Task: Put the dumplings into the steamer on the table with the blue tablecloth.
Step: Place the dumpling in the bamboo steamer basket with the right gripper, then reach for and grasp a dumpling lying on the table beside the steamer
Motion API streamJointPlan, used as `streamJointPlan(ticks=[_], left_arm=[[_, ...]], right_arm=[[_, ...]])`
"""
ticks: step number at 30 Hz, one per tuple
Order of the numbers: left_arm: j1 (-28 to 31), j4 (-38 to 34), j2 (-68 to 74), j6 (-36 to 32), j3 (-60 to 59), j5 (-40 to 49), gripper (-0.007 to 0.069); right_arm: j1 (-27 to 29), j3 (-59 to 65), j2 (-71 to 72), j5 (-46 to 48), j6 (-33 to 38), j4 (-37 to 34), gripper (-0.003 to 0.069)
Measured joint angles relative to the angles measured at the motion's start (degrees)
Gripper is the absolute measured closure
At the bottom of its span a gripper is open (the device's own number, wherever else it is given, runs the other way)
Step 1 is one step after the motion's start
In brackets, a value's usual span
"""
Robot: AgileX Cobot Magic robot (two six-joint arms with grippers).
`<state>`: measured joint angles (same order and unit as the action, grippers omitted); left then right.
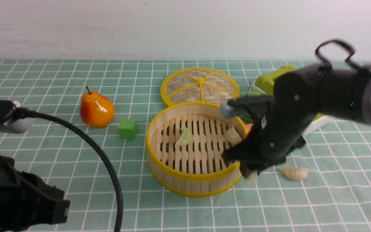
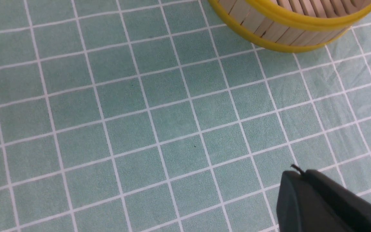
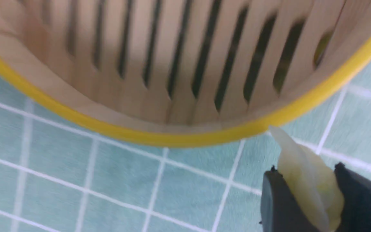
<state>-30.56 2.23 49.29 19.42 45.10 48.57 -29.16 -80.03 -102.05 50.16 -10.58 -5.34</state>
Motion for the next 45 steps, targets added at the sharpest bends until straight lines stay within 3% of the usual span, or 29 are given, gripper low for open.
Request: streamJointPlan(ticks=[7,19,21,25,26,27,31,34,39,45], left_arm=[[0.0,0.0,0.0,0.0,0.0,0.0,0.0638],[0.0,0.0,0.0,0.0,0.0,-0.1,0.0638],[0.0,0.0,0.0,0.0,0.0,0.0,0.0638],[0.0,0.1,0.0,0.0,0.0,0.0,0.0638],[0.0,0.1,0.0,0.0,0.0,0.0,0.0638],[0.0,0.1,0.0,0.0,0.0,0.0,0.0638],[0.0,0.1,0.0,0.0,0.0,0.2,0.0637],[0.0,0.0,0.0,0.0,0.0,0.4,0.0635],[0.0,-0.5,0.0,0.0,0.0,0.5,0.0634],[0.0,-2.2,0.0,-0.6,0.0,0.5,0.0634]], right_arm=[[-0.1,-18.1,-7.6,1.4,2.2,-1.8,0.045],[-0.1,-32.0,-27.8,5.7,2.4,-1.7,0.044],[-0.1,-33.4,-28.0,7.5,2.4,-1.7,0.0386],[-0.1,-36.5,-27.2,12.6,2.9,-1.7,0.0193],[-0.1,-36.7,-26.9,13.0,3.1,-1.7,0.0183],[-0.1,-37.2,-25.2,15.6,4.5,-1.7,0.0109],[-0.1,-36.6,-18.5,19.5,7.3,0.3,0.0042],[-0.1,-32.6,-12.7,20.0,7.8,4.5,0.0059],[-0.1,-17.9,-2.8,19.8,7.1,11.1,0.015],[1.4,-1.3,3.1,14.3,7.1,13.0,0.0239]])
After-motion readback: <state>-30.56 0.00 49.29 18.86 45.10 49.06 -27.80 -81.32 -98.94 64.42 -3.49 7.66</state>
